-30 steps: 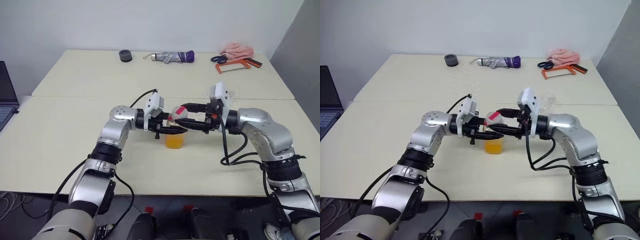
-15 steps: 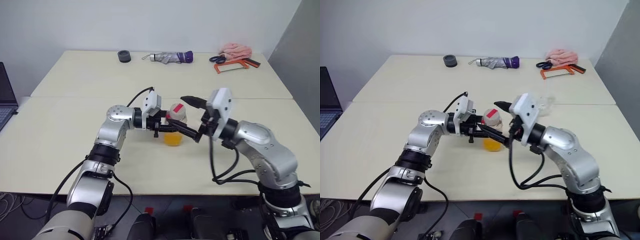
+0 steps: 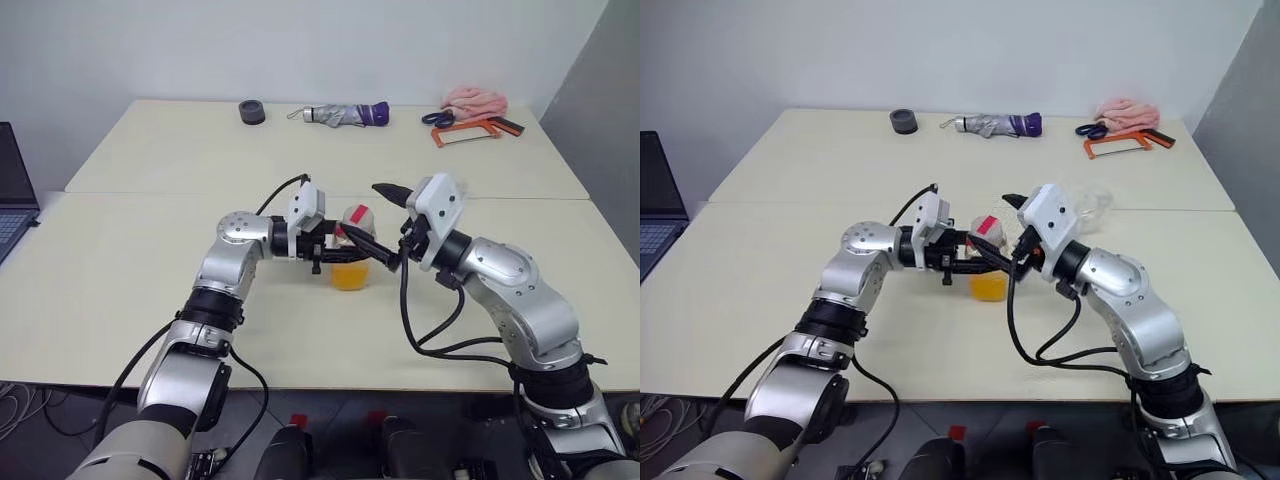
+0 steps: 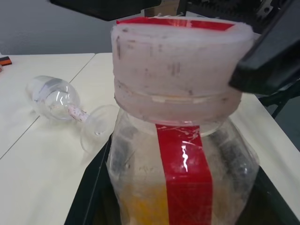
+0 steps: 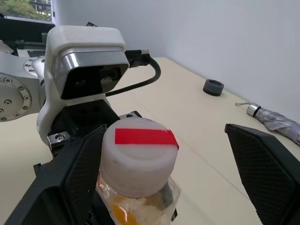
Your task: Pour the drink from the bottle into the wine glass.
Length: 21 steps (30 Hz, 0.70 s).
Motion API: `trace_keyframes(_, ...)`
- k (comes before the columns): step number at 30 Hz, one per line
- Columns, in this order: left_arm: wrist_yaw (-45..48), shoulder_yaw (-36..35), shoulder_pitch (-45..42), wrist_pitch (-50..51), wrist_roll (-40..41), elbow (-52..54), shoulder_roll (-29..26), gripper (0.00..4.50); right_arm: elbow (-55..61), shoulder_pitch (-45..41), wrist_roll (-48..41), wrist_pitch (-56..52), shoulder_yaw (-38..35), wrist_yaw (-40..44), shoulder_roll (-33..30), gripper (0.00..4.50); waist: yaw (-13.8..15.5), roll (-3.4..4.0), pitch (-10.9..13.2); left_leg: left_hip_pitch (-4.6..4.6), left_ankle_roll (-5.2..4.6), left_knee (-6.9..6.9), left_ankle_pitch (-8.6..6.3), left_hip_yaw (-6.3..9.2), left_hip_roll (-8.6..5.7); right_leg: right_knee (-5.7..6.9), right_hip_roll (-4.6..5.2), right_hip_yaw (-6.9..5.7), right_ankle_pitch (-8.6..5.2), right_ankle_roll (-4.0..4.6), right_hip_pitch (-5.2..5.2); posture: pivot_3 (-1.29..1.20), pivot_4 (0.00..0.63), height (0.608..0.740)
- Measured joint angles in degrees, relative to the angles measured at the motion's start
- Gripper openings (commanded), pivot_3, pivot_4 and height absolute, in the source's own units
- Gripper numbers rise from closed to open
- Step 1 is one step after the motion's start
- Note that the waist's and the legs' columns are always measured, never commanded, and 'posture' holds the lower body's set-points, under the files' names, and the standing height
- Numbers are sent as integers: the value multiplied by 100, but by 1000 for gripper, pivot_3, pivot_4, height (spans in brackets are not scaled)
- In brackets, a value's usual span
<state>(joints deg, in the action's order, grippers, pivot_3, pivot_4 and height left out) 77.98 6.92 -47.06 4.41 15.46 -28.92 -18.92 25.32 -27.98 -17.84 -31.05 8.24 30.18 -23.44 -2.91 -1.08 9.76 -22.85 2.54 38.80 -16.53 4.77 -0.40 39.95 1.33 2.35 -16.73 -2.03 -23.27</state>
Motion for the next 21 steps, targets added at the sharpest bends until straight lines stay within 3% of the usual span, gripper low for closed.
trace_keyframes(9, 93, -12, -13, -61, -6, -32, -149, 1765, 393, 457, -618, -482, -698, 151, -486, 4292, 15, 0, 0, 0, 0, 0, 0, -2, 0, 0, 0, 2, 0, 0, 0, 0, 150, 740)
trace_keyframes(14, 145, -8, -26, -105, -6, -118, -106, 1764, 822, 475, -1069, -789, -639, 403, -554, 4292, 6, 0, 0, 0, -1, -1, 0, -1, -1, 0, -6, 1, 0, 0, 0, 0, 150, 740)
trace_keyframes(21, 167, -22, -118, -104, 2, -248, -113, 1764, 752, -32, -907, -788, -371, 164, -270, 4292, -1, 0, 0, 1, 0, -1, 0, 0, -1, 0, -6, -1, 0, 0, 0, 0, 150, 740)
